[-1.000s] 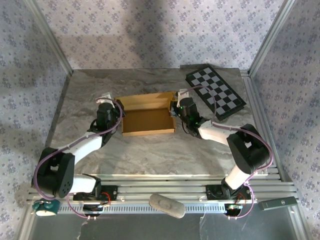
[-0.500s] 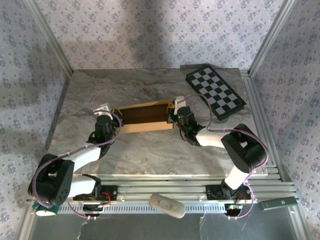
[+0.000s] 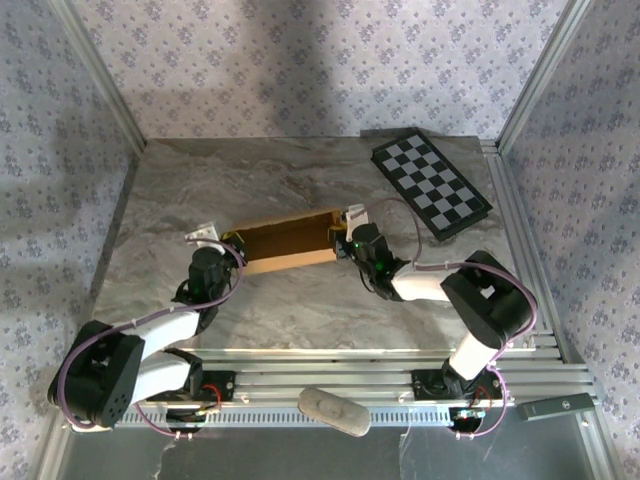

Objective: Fold the paper box

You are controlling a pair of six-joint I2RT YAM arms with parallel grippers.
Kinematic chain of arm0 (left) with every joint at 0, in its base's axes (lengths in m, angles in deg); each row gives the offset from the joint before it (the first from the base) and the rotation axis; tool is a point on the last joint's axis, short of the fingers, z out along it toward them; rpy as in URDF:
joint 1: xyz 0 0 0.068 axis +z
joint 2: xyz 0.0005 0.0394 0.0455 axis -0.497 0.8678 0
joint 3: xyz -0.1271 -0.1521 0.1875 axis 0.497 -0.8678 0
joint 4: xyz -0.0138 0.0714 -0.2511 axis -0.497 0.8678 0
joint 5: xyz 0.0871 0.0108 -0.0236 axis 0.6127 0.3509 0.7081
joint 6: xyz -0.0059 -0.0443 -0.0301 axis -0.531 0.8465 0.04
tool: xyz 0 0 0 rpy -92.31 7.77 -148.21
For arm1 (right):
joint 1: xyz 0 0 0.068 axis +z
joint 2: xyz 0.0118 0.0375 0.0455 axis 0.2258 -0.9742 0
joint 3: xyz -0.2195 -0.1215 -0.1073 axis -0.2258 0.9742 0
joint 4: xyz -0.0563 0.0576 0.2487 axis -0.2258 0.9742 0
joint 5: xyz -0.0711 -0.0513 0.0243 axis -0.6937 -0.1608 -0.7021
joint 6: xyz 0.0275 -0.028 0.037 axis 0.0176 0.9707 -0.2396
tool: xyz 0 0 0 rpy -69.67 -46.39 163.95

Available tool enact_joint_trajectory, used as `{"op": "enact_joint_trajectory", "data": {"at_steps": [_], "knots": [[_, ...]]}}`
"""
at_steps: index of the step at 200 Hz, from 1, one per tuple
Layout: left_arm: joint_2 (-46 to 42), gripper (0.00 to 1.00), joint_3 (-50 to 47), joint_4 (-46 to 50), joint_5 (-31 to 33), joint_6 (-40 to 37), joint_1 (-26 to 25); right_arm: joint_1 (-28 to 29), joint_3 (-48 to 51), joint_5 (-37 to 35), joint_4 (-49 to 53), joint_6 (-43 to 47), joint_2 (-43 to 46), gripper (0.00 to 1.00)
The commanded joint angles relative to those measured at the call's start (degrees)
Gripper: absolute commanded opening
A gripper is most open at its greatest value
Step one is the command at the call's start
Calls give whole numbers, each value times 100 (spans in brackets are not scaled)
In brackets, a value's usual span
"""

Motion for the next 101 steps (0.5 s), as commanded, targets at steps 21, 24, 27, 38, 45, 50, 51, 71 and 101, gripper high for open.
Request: {"op": "enact_joint_trajectory", "data": {"at_steps": [21, 24, 27, 38, 45, 50, 51, 71, 101], "knots": [[-103, 9, -3, 904, 421, 16, -278, 195, 26, -28, 1495, -357, 921, 48], [-82, 9, -11, 895, 434, 34, -290, 207, 39, -31, 1554, -396, 995, 49], [-68, 9, -12, 893, 457, 43, -292, 218, 54, -38, 1614, -444, 1045, 50], [-13, 9, -21, 908, 499, 72, -338, 261, 119, -56, 1816, -570, 1303, 52], [45, 8, -14, 885, 536, 75, -377, 291, 169, -83, 1932, -659, 1441, 53], [76, 8, -13, 854, 540, 61, -400, 307, 204, -92, 2003, -727, 1529, 54], [87, 8, -13, 845, 544, 59, -403, 310, 208, -93, 2014, -739, 1547, 54], [247, 7, 43, 836, 594, 44, -459, 394, 339, -117, 2370, -1041, 1969, 54], [370, 6, 118, 860, 595, -39, -504, 662, 332, -313, 3400, -1412, 3023, 55]]}}
